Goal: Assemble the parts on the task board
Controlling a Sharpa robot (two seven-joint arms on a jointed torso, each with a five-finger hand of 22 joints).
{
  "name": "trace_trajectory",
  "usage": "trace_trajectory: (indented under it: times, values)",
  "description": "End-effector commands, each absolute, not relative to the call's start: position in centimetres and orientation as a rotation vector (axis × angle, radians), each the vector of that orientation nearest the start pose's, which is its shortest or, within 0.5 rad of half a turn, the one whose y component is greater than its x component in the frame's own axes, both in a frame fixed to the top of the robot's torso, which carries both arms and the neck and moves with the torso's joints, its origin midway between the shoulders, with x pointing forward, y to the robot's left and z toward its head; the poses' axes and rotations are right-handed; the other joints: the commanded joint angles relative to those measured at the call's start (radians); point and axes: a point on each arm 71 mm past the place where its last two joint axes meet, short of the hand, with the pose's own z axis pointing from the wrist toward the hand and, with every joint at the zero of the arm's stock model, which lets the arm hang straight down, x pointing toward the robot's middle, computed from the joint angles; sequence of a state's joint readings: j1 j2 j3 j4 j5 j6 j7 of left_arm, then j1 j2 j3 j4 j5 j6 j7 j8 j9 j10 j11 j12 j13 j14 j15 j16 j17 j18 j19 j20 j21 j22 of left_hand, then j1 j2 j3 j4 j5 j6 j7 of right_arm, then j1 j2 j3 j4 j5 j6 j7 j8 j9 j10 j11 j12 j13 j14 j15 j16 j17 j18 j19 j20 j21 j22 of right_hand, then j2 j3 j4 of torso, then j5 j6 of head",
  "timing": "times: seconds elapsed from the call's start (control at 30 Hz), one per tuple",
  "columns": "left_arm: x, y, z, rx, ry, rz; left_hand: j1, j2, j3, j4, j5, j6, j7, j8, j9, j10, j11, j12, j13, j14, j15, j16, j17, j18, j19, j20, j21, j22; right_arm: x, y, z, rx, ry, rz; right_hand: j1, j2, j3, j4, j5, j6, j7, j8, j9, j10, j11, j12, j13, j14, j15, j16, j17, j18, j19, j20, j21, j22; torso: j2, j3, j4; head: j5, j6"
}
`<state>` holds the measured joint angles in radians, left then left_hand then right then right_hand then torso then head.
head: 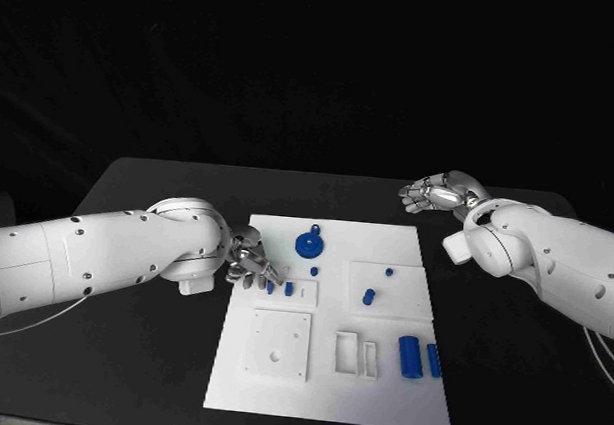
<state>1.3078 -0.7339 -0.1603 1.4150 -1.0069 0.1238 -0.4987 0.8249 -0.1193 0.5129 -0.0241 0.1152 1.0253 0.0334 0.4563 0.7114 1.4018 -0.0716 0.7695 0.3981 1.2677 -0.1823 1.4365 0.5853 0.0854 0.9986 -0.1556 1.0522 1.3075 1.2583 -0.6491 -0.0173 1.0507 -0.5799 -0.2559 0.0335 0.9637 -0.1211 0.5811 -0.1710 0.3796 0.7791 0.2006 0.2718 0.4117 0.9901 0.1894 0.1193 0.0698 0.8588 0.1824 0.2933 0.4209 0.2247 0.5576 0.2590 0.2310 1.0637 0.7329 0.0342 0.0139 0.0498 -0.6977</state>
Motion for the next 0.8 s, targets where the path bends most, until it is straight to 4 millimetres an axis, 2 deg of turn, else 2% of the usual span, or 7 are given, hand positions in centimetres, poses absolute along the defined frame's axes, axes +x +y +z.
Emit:
trace_trajectory:
  times: [0.03, 0.2, 0.27, 0.43, 0.5, 0.63, 0.8]
  values:
    - [49.73, 19.73, -22.62, -0.155, 2.376, -0.364, -0.001, 0.013, -0.009, -0.001, -0.004, 0.004, 0.002, -0.001, -0.001, -0.007, -0.002, -0.003, -0.001, -0.006, 0.0, -0.002, 0.002, -0.004, -0.008, -0.108, -0.005, 0.013, 57.66, -25.21, -18.0, 0.74, 1.659, 0.933, -0.012, 0.002, -0.004, 0.002, 0.006, -0.007, 0.018, 0.006, -0.002, 0.003, 0.005, -0.006, -0.001, -0.006, 0.001, 0.005, -0.001, 0.015, -0.003, 0.003, -0.003, 0.002, 0.0, 0.0005, 0.0003, 0.0, -0.001]
    - [49.92, 19.71, -22.61, -0.167, 2.368, -0.365, -0.002, 0.033, -0.01, -0.007, -0.002, 0.006, 0.002, 0.0, -0.004, -0.006, -0.003, -0.001, -0.001, -0.006, -0.001, 0.001, 0.003, -0.003, -0.008, -0.109, -0.004, 0.014, 57.67, -25.2, -18.0, 0.741, 1.659, 0.933, -0.012, 0.002, -0.004, 0.002, 0.006, -0.007, 0.018, 0.006, -0.002, 0.003, 0.005, -0.006, -0.001, -0.006, 0.001, 0.005, -0.001, 0.016, -0.003, 0.004, -0.003, 0.002, 0.0, 0.0007, 0.0007, 0.0, -0.002]
    - [49.96, 19.7, -22.61, -0.17, 2.37, -0.367, -0.002, 0.052, -0.011, -0.014, -0.001, 0.007, 0.002, 0.0, -0.005, -0.006, -0.003, -0.001, -0.001, -0.006, -0.001, 0.002, 0.004, -0.004, -0.008, -0.109, -0.004, 0.014, 57.68, -25.18, -18.01, 0.741, 1.659, 0.933, -0.012, 0.002, -0.004, 0.002, 0.006, -0.007, 0.018, 0.006, -0.002, 0.003, 0.005, -0.006, -0.001, -0.006, 0.001, 0.005, -0.001, 0.016, -0.003, 0.004, -0.003, 0.002, 0.001, 0.0003, 0.0009, 0.0, 0.0]
    - [49.96, 19.46, -22.66, -0.163, 2.386, -0.371, 0.003, 0.079, -0.011, -0.035, 0.007, 0.008, 0.002, 0.0, -0.007, -0.007, -0.003, 0.0, -0.002, -0.007, -0.001, 0.003, 0.005, -0.004, -0.01, -0.11, -0.003, 0.015, 57.67, -25.14, -18.0, 0.74, 1.66, 0.935, -0.012, 0.002, -0.004, 0.002, 0.006, -0.007, 0.018, 0.007, -0.002, 0.003, 0.005, -0.006, -0.001, -0.006, 0.001, 0.005, -0.001, 0.016, -0.003, 0.004, -0.004, 0.002, 0.0, 0.0, 0.0008, 0.0, -0.001]
    - [49.91, 19.41, -22.72, -0.158, 2.399, -0.373, 0.014, 0.1, -0.009, -0.064, 0.017, 0.009, 0.002, 0.001, -0.008, -0.007, -0.003, 0.001, -0.002, -0.008, -0.001, 0.004, 0.005, -0.005, -0.011, -0.109, -0.001, 0.016, 57.67, -25.13, -18.0, 0.74, 1.66, 0.935, -0.012, 0.002, -0.004, 0.002, 0.006, -0.007, 0.018, 0.007, -0.002, 0.003, 0.005, -0.006, -0.001, -0.006, 0.001, 0.005, -0.001, 0.016, -0.003, 0.004, -0.004, 0.002, 0.0, -0.0001, 0.0011, 0.0, -0.002]
    - [49.84, 19.41, -22.79, -0.155, 2.414, -0.377, 0.042, 0.121, 0.004, -0.133, 0.077, 0.009, 0.002, 0.003, -0.01, -0.007, -0.002, 0.002, -0.003, -0.008, 0.0, 0.004, 0.006, -0.007, -0.011, -0.109, 0.001, 0.016, 57.67, -25.14, -18.01, 0.74, 1.66, 0.935, -0.012, 0.002, -0.004, 0.002, 0.006, -0.007, 0.018, 0.007, -0.002, 0.003, 0.005, -0.006, -0.001, -0.006, 0.001, 0.005, -0.002, 0.016, -0.003, 0.004, -0.004, 0.002, 0.0, -0.0001, 0.0007, 0.0, -0.003]
    - [49.85, 19.48, -22.82, -0.154, 2.42, -0.376, 0.054, 0.124, 0.013, -0.182, 0.086, 0.011, 0.003, 0.004, -0.013, -0.006, -0.001, 0.003, -0.004, -0.007, 0.001, 0.004, 0.006, -0.01, -0.01, -0.108, 0.002, 0.015, 57.66, -25.11, -18.01, 0.74, 1.661, 0.936, -0.012, 0.002, -0.004, 0.002, 0.006, -0.007, 0.018, 0.007, -0.002, 0.003, 0.005, -0.006, -0.001, -0.006, 0.001, 0.006, -0.002, 0.016, -0.003, 0.004, -0.004, 0.002, 0.0, -0.0002, 0.0007, 0.001, -0.005]
